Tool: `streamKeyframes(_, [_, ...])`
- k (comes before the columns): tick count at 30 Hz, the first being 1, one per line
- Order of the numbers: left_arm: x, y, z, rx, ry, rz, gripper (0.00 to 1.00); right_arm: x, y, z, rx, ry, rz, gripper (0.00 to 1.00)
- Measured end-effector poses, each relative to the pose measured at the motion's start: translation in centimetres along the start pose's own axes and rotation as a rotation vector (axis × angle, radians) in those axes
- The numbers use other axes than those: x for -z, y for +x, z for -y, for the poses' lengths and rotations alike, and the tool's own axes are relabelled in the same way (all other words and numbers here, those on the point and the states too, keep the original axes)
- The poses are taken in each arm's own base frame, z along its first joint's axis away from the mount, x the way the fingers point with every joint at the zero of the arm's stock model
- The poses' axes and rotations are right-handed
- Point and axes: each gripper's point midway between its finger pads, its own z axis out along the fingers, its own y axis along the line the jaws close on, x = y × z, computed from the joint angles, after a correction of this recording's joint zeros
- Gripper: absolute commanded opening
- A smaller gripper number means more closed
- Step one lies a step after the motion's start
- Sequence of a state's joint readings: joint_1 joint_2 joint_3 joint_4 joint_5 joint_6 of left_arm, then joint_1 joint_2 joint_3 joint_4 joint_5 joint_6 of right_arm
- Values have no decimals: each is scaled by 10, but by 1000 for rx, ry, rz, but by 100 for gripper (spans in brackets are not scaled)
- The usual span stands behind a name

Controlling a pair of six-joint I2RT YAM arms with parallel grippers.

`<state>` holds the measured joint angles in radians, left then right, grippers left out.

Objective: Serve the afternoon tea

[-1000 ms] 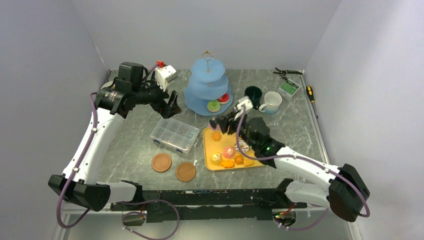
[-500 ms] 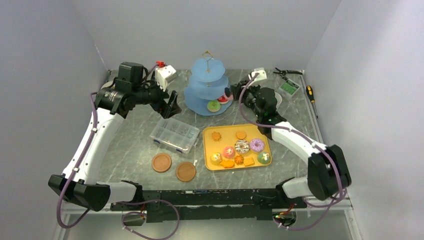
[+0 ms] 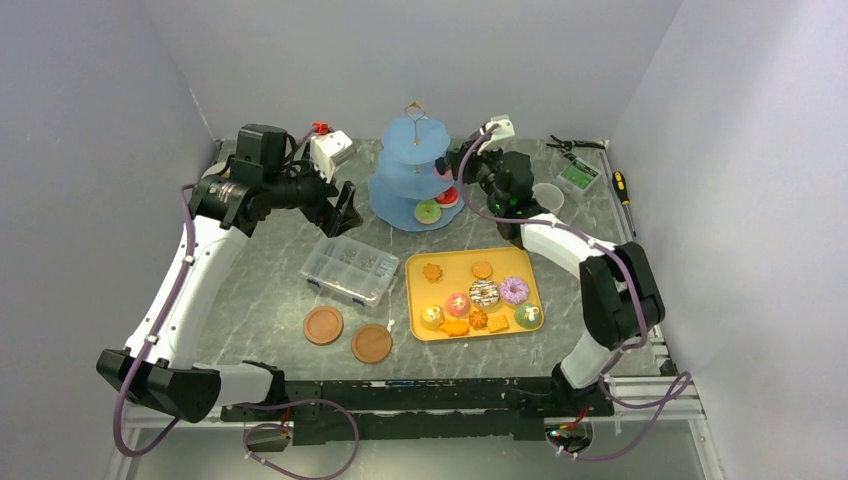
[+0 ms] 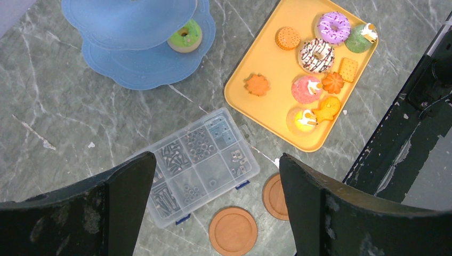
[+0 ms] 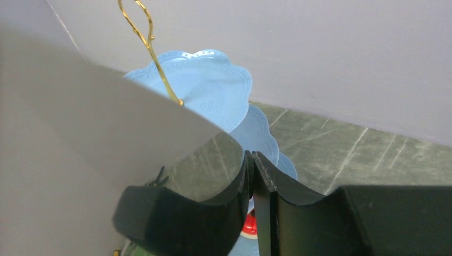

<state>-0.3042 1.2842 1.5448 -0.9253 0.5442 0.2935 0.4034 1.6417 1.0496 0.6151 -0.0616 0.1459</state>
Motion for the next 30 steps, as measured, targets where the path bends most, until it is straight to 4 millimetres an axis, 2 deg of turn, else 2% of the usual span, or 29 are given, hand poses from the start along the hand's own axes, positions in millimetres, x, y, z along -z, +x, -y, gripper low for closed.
streamKeyframes(10, [0, 0, 0, 0, 0, 0, 92, -20, 27, 8, -9, 8, -18, 41])
streamKeyframes(13, [0, 0, 0, 0, 0, 0, 92, -25, 29, 8, -10, 6, -7, 43])
streamKeyframes(18, [0, 0, 0, 0, 0, 0, 92, -32, 28, 8, -14, 4, 6, 56])
streamKeyframes(22, [0, 0, 0, 0, 0, 0, 92, -32, 28, 8, -15, 3, 8, 64])
streamKeyframes(25, [0, 0, 0, 0, 0, 0, 92, -30, 29, 9, -15, 5, 9, 67])
streamKeyframes(30, [0, 0, 0, -1, 0, 0, 92, -11, 37, 9, -17, 12, -10, 68])
